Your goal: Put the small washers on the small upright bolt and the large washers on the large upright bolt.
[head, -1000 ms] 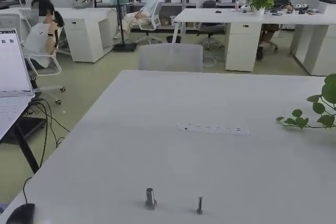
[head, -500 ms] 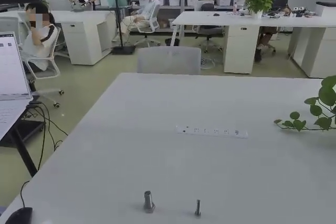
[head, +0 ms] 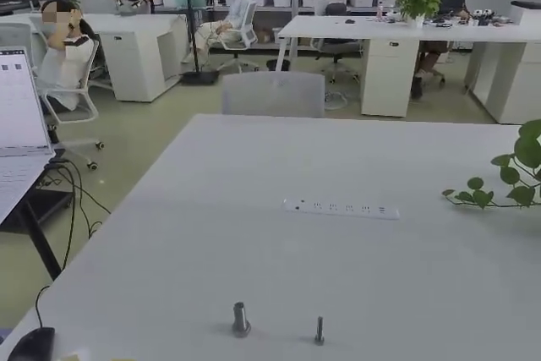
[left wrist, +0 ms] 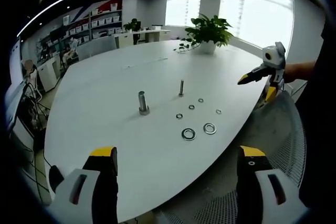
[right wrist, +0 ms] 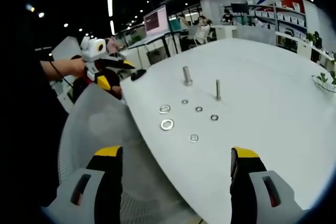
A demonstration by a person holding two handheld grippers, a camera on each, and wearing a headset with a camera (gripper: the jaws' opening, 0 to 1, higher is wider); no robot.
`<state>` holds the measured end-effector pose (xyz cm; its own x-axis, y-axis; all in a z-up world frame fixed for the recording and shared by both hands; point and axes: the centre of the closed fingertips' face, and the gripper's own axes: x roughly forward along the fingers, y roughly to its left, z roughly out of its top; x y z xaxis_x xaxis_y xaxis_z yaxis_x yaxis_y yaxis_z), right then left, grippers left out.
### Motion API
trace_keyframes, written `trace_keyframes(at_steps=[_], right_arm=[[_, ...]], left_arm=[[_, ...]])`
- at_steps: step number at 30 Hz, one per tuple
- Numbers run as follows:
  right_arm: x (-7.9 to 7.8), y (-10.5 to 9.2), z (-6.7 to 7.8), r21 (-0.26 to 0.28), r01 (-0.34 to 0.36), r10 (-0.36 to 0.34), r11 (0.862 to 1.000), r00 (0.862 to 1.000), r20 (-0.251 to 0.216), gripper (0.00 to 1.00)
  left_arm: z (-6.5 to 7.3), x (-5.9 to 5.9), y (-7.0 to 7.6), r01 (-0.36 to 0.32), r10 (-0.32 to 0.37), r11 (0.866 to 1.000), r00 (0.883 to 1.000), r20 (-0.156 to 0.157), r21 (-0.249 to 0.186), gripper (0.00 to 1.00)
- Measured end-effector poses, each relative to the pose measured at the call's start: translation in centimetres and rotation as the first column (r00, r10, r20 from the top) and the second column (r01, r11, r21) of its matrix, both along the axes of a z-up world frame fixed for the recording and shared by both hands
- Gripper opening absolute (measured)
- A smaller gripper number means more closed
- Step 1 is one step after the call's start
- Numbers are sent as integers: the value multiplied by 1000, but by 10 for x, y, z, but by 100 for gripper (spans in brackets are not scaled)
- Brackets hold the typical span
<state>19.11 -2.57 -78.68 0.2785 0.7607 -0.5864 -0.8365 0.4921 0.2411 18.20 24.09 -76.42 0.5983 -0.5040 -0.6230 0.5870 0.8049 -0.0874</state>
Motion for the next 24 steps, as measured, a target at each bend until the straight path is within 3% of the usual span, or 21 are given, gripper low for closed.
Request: trace_keyframes(at_steps=[5, 7, 13, 15, 18, 21, 24], right_arm=[[0, 6, 2, -13, -3, 3, 1000, 1000, 3, 86], [0, 11, 5, -5, -1, 1, 1000, 1000, -6, 86], [4, 23, 8, -31, -14, 14, 999, 1000, 9, 86], [6, 27, 11, -28, -8, 8, 1000, 1000, 4, 86], [9, 37, 13, -41, -7, 7, 999, 1000, 2, 86], [12, 42, 14, -50, -11, 11, 999, 1000, 4, 86], [19, 42, 9, -93, -3, 3, 996, 1000, 5, 86]], left_arm=[[2, 2, -2, 6, -6, 1000, 1000, 3, -25, 95], [2, 2, -2, 16, -16, 1000, 1000, -1, -17, 95], [9, 12, -3, 10, -9, 999, 1000, 17, -54, 95], [12, 15, -2, 23, -22, 999, 999, 38, -41, 95], [9, 15, 2, 46, -46, 999, 998, 34, -2, 95], [6, 14, 6, 61, -61, 998, 998, 23, -15, 95], [2, 13, 10, 63, -63, 997, 998, 14, -41, 94]])
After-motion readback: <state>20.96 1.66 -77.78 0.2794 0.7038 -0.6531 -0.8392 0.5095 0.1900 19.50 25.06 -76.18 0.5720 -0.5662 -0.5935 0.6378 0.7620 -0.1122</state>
